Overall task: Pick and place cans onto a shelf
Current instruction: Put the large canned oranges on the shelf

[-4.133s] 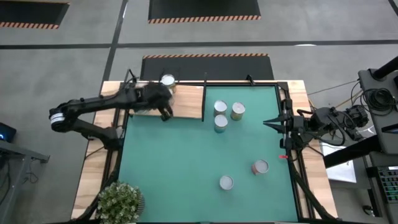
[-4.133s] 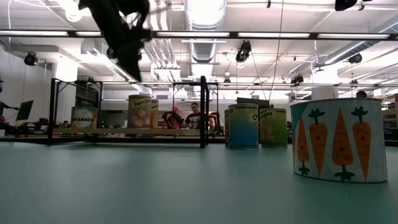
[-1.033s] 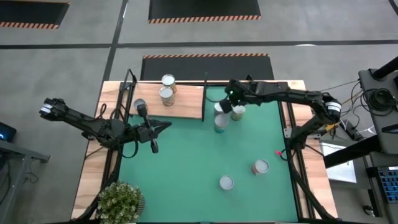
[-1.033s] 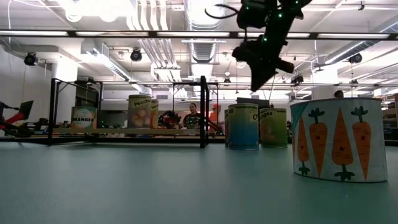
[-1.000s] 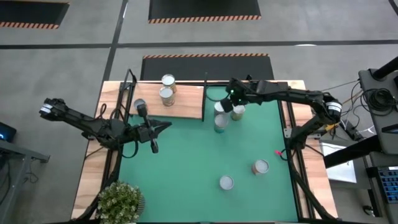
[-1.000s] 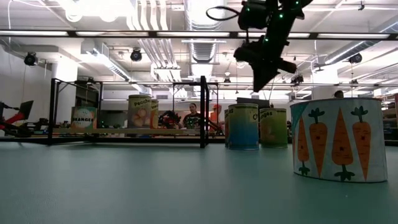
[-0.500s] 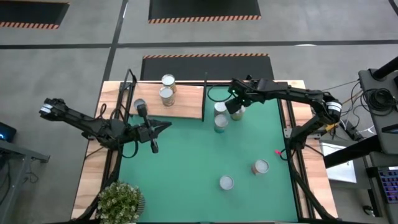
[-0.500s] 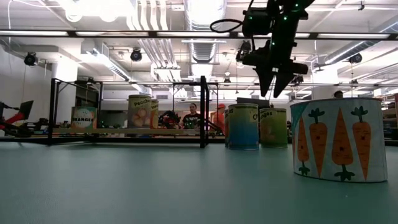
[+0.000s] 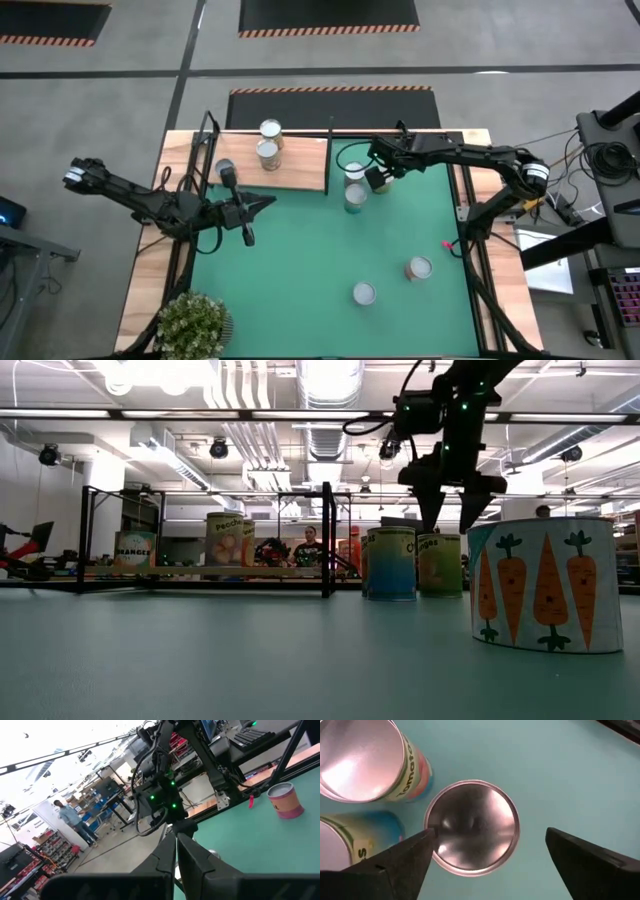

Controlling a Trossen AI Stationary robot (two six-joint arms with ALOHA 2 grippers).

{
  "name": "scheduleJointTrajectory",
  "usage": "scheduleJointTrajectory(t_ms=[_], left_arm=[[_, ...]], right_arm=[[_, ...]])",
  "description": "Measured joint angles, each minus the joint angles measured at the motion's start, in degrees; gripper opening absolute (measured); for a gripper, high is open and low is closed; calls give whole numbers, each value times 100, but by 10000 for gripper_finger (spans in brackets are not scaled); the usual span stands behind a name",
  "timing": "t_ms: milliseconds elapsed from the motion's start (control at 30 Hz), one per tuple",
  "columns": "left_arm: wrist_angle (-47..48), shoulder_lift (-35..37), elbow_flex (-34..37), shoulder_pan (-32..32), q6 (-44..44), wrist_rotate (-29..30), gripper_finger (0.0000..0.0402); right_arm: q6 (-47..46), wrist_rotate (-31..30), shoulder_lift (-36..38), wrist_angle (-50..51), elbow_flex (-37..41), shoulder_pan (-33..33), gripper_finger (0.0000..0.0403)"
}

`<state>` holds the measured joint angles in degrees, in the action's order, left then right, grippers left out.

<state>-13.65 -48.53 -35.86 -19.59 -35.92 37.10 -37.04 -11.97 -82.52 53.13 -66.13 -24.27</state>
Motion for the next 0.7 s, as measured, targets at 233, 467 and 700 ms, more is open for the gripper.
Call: scheduleJointTrajectory(t_ms=[233,467,700], left_arm=[[0,0,0,0,0,1,0],[-2,0,0,0,0,0,0],[-2,0,0,0,0,2,0]], right_arm=[[39,0,0,-201,-34,0,370],[-54,2,-4,-405,114,11,370],[-70,42,-21,-797,442,12,370]])
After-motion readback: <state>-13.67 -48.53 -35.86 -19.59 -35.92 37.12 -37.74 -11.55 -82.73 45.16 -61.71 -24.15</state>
